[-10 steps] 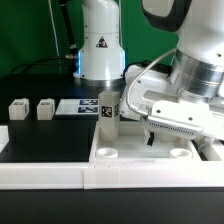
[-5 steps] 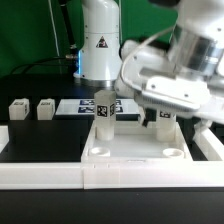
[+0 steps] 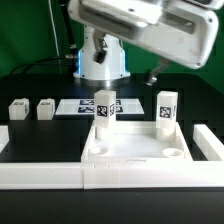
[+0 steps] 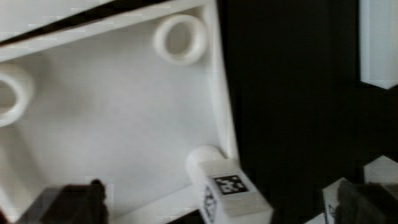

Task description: Assemble square table

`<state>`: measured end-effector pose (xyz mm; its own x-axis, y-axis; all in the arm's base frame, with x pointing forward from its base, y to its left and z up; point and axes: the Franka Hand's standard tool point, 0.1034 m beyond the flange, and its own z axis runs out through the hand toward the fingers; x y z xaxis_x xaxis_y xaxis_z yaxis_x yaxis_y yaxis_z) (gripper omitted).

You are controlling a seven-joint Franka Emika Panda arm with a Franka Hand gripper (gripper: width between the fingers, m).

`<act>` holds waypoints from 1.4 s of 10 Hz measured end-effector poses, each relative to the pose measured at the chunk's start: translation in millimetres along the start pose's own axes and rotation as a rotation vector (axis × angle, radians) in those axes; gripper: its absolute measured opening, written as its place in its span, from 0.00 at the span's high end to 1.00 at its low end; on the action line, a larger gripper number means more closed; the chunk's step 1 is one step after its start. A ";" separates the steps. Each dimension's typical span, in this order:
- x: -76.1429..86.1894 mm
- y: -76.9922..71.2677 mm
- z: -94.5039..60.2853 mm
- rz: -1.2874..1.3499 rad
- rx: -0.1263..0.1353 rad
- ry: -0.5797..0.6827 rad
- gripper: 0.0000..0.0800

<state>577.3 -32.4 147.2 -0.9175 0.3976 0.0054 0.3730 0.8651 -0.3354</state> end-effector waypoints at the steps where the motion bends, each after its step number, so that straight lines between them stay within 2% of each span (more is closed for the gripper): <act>1: -0.9 -19.8 11.8 0.043 -0.002 0.007 0.19; 2: -1.6 -23.4 15.8 0.146 -0.007 0.006 0.19; 8: -0.1 -20.0 16.3 0.525 -0.004 0.010 0.19; 9: 0.1 -22.1 17.3 0.620 -0.008 0.011 0.19; 10: 4.1 -35.1 24.7 0.744 -0.015 0.009 0.19; 11: 16.4 -53.5 39.5 0.854 0.003 0.025 0.19; 13: 45.5 -75.4 74.6 1.125 0.064 0.085 0.19; 14: 62.4 -80.9 91.0 1.272 0.126 0.130 0.19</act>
Offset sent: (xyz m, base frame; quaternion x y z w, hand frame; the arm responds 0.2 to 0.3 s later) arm 0.0000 0.0000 0.0000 0.0000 0.0000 0.1938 0.9810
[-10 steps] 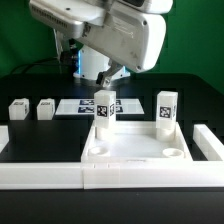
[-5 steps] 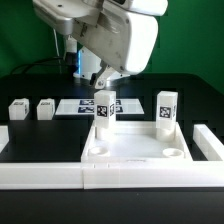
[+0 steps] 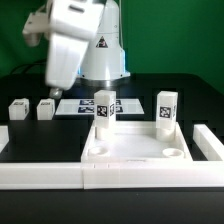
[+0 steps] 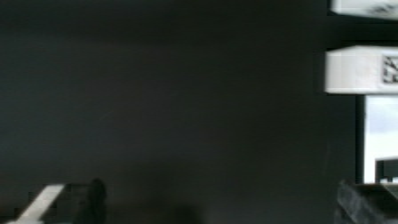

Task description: Assemble square table

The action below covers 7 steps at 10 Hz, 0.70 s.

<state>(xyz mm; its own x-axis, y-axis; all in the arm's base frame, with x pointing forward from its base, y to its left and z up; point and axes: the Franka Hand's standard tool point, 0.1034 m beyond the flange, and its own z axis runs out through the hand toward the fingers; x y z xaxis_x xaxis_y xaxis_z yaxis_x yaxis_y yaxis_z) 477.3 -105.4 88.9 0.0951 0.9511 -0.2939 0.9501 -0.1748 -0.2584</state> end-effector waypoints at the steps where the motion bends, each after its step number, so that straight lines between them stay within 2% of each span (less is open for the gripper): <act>1: 3.5 -10.2 6.8 0.126 0.119 -0.010 0.19; 2: 6.4 -1.0 5.7 0.182 0.113 -0.010 0.19; 6: 8.8 -4.1 9.3 0.412 0.121 -0.010 0.19; 7: -6.7 -13.0 23.8 0.590 0.133 0.018 0.19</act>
Offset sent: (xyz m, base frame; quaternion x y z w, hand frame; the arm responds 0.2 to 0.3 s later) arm 0.0000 0.0000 0.0000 0.0000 0.0000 0.1296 0.9916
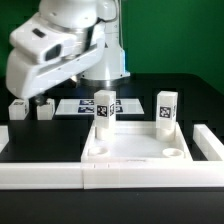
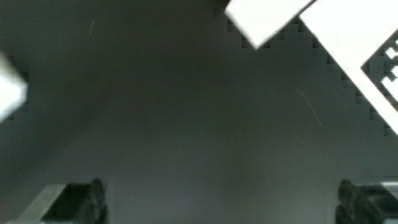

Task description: Assemble square table

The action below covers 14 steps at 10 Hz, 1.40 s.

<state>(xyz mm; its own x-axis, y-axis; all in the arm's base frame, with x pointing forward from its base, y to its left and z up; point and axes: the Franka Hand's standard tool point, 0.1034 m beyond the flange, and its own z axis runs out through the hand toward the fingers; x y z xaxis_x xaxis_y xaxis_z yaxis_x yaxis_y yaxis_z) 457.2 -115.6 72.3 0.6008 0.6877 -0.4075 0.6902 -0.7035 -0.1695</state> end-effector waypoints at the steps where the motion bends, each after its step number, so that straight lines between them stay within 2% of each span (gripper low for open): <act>1: -21.6 0.5 12.9 0.065 0.013 0.000 0.19; 2: -34.4 -2.1 24.5 0.213 0.035 0.014 0.19; 3: -44.8 -8.4 36.7 0.365 0.071 0.011 0.19; 5: -37.3 -8.3 31.6 0.392 0.061 0.014 0.19; 8: -35.6 -12.8 35.7 0.409 0.074 -0.012 0.19; 10: -39.3 -24.4 56.1 0.543 0.128 -0.126 0.19; 12: -38.0 -29.0 62.9 0.633 0.228 -0.271 0.19; 13: -37.1 -28.2 62.4 0.627 0.251 -0.328 0.19; 14: -33.6 -28.8 64.2 0.612 0.258 -0.355 0.19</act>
Offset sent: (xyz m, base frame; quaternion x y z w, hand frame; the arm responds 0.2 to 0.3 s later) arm 0.0000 0.0000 0.0000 0.0000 0.0000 0.1938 0.9810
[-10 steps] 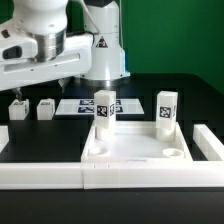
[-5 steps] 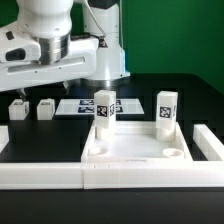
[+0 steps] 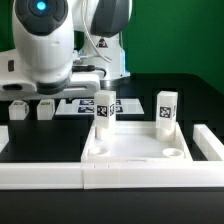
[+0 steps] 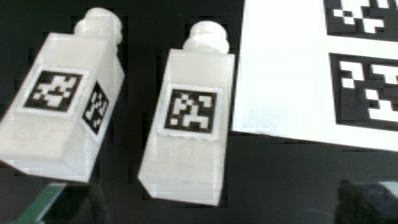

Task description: Assemble square table

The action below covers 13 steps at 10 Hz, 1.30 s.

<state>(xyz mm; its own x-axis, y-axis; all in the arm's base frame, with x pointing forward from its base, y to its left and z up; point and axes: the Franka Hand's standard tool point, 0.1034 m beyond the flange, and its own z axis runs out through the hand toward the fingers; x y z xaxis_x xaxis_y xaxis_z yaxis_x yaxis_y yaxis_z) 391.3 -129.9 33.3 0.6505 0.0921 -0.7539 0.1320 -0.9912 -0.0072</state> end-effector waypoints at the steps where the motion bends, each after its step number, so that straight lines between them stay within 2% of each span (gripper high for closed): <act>1: -2.0 -2.6 2.6 -0.005 0.003 -0.052 0.19; 3: 1.3 -3.0 3.3 -0.019 0.000 -0.048 0.19; 6: -7.1 5.8 20.9 0.015 0.016 -0.081 0.19; 9: -12.0 -3.2 42.8 0.047 0.044 -0.124 0.19; 11: -5.1 -5.5 45.9 0.000 0.041 -0.139 0.19; 13: -5.0 -6.3 46.1 -0.005 0.040 -0.139 0.19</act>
Offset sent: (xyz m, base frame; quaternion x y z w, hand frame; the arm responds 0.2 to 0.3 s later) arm -0.0174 -0.0198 -0.0089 0.0111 -0.0280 0.0659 0.9974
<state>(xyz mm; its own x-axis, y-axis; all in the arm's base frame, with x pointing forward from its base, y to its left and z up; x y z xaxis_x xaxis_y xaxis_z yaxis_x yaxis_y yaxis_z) 352.7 -128.6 6.9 0.5396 0.0858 -0.8375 0.1033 -0.9940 -0.0353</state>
